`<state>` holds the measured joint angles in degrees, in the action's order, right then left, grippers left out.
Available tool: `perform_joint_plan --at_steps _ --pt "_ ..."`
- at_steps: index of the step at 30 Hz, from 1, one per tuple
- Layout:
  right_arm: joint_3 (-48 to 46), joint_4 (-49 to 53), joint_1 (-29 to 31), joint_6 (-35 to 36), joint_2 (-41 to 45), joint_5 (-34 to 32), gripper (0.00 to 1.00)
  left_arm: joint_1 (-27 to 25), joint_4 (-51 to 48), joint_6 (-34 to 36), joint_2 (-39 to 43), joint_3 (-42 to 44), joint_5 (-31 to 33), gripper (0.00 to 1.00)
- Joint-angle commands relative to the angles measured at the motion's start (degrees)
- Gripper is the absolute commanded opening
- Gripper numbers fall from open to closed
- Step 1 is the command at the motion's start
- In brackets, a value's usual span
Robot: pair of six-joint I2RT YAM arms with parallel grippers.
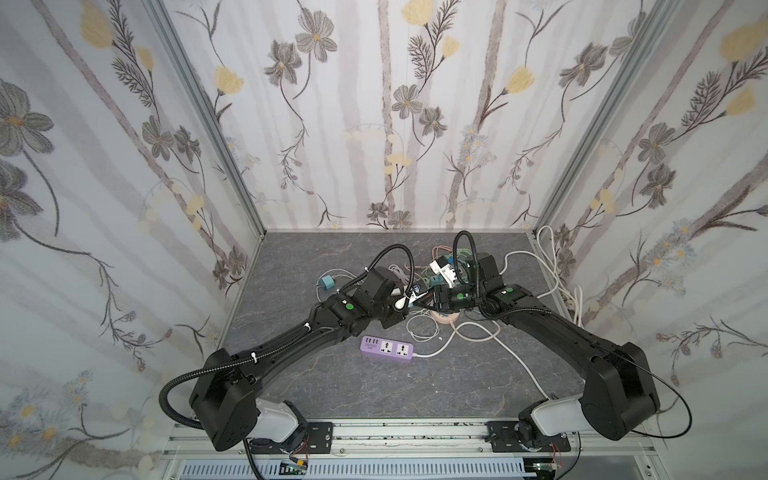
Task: Insert the plug
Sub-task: 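Bring the held teal charger toward the right gripper while the right gripper approaches, then close the right gripper on the teal charger held by the left gripper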
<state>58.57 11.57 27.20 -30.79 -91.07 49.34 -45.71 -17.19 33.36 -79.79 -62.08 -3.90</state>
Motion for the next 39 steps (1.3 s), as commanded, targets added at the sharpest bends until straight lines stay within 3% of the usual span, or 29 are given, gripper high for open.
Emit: perform_joint_plan --at_steps 1,17,23,28,31,35,37,39 --pt "-0.2 -5.4 0.3 0.9 -0.1 3.0 0.53 0.0 5.5 4.0 0.8 0.8 -3.3 0.0" --pt "0.5 -5.4 1.8 2.4 -0.6 -0.4 0.41 -1.7 3.3 7.0 0.6 0.3 -0.7 0.0" --pt "-0.1 -6.8 2.1 1.8 -0.6 -0.8 0.41 -2.1 3.3 7.1 0.9 0.7 -2.2 0.0" --pt "-0.1 -6.2 2.4 2.5 -0.3 -1.8 0.22 -2.1 3.3 6.5 1.5 1.3 -2.8 0.0" --pt "-0.1 -3.9 2.3 5.1 0.4 -3.6 0.03 -2.1 3.3 6.2 1.9 1.8 -2.8 0.0" --pt "0.1 -0.8 2.3 9.7 1.7 -4.3 0.0 -2.1 3.9 5.5 3.3 2.9 -2.9 0.0" --pt "0.4 0.6 2.5 12.0 2.2 -4.2 0.0 -2.1 4.7 5.1 3.9 3.5 -2.5 0.07" --pt "0.7 1.9 2.6 13.6 2.5 -4.3 0.0 -2.0 5.6 4.5 4.7 4.3 -2.5 0.23"
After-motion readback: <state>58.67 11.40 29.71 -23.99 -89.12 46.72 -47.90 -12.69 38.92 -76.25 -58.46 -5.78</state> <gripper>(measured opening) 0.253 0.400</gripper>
